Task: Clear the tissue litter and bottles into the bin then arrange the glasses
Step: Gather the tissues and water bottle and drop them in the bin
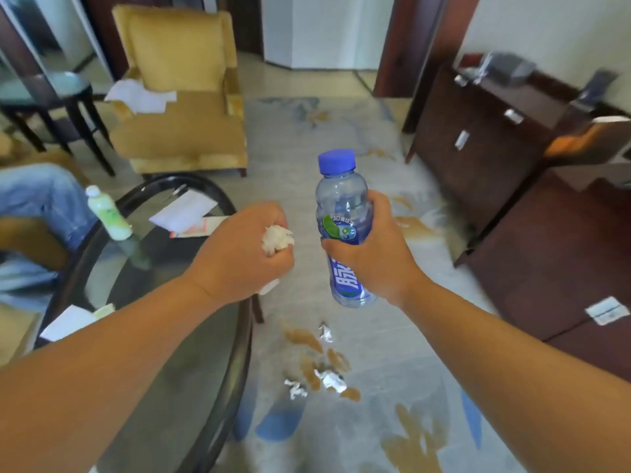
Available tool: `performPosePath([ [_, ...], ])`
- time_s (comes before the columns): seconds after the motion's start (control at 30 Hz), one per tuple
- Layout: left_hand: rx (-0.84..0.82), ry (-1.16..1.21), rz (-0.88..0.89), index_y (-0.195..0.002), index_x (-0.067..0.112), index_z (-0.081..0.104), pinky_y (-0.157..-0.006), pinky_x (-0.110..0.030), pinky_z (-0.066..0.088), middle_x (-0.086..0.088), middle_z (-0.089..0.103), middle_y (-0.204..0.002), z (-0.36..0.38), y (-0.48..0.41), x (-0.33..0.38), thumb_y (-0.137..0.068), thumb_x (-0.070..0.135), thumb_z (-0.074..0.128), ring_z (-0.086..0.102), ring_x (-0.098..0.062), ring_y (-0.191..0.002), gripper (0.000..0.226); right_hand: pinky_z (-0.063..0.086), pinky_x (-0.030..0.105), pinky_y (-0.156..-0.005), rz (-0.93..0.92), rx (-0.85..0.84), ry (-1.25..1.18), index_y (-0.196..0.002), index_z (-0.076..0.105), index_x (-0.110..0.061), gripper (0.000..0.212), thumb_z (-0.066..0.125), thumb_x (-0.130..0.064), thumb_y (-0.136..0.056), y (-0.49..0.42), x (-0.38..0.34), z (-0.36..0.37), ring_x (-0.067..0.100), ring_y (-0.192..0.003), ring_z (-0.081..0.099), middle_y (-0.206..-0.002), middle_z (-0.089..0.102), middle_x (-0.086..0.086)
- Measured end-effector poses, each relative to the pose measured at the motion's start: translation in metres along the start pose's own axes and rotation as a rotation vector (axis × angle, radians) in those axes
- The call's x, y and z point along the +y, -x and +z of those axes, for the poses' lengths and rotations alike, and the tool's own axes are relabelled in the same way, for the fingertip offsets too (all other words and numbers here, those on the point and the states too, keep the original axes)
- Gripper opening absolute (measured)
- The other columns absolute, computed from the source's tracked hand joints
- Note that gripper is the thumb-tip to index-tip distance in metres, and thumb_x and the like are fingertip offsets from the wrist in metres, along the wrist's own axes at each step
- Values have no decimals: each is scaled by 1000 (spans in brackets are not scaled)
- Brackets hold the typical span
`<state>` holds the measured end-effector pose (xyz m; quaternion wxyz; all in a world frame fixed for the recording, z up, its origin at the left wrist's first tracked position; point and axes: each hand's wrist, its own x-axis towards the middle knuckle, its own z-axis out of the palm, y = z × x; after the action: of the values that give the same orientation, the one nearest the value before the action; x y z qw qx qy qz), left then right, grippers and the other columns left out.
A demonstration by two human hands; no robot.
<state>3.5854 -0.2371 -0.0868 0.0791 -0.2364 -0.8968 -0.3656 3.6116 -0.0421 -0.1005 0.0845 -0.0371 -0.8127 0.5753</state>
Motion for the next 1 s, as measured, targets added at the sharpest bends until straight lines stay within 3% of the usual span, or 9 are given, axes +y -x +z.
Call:
performPosePath([
  [0.13,5,-22,102,-78,20,51,-57,-12,33,8,50,-71,42,-16,92,-76,14,68,45,-10,-64,19,55,26,-73,-18,124,5,-117,41,-30,65,81,-11,-69,47,-1,-102,4,-82,66,-100,63,-11],
  [0.27,-29,23,253,-78,14,54,-60,-23,37,-1,56,-73,92,-35,182,-69,27,60,45,-16,-68,17,48,10,-63,-14,273,41,-113,39,-31,64,81,-10,-69,90,1,-197,-6,-76,62,-95,60,-14],
  [0.4,-103,100,362,-76,16,53,-60,-30,38,0,54,-68,145,-50,263,-65,30,58,44,-14,-64,19,52,22,-73,29,441,65,-116,40,-33,65,81,-17,-69,130,10,-280,1,-83,64,-97,62,-15],
  [0.5,-166,138,487,-75,16,51,-55,-25,36,0,53,-65,184,-60,313,-65,27,59,42,-13,-61,17,52,22,-73,61,558,63,-116,40,-33,64,81,-16,-69,156,20,-328,0,-83,64,-97,62,-16],
  [0.6,-261,183,614,-72,22,48,-55,-19,33,5,50,-67,221,-71,361,-66,25,61,44,-6,-63,15,48,13,-68,108,679,104,-116,38,-34,65,81,-18,-70,186,27,-370,-4,-83,63,-97,61,-17],
  [0.77,-393,297,817,-75,17,51,-63,-31,38,4,53,-74,279,-75,456,-70,23,63,46,-14,-67,14,51,21,-72,217,950,187,-116,37,-37,65,81,-23,-70,247,34,-434,1,-85,64,-98,60,-19],
  [0.87,-501,361,939,-76,15,52,-62,-35,41,4,54,-75,312,-64,507,-74,14,68,50,-18,-67,16,51,19,-68,283,1102,228,-117,36,-36,65,81,-25,-71,284,35,-465,2,-83,64,-98,59,-19],
  [1.0,-619,410,1066,-76,16,51,-62,-36,42,4,54,-75,352,-40,564,-74,17,67,52,-19,-71,15,48,16,-66,351,1251,252,-115,36,-37,64,80,-24,-71,333,41,-497,-4,-81,63,-98,59,-19],
])
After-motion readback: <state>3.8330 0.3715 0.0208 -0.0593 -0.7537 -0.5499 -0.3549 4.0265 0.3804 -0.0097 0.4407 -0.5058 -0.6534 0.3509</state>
